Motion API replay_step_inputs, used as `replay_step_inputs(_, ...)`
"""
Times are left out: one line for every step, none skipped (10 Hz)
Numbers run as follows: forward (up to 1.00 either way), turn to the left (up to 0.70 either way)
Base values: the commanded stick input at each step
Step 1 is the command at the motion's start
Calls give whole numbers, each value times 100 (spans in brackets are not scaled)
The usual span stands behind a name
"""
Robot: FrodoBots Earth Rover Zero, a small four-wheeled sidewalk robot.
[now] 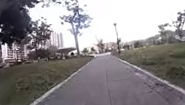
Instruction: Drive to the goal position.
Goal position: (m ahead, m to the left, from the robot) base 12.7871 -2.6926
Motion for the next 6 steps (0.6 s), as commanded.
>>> replay_step_inputs(100,0)
replay_step_inputs(100,0)
replay_step_inputs(100,-25)
replay_step_inputs(100,-40)
replay_step_inputs(100,-40)
replay_step_inputs(100,-40)
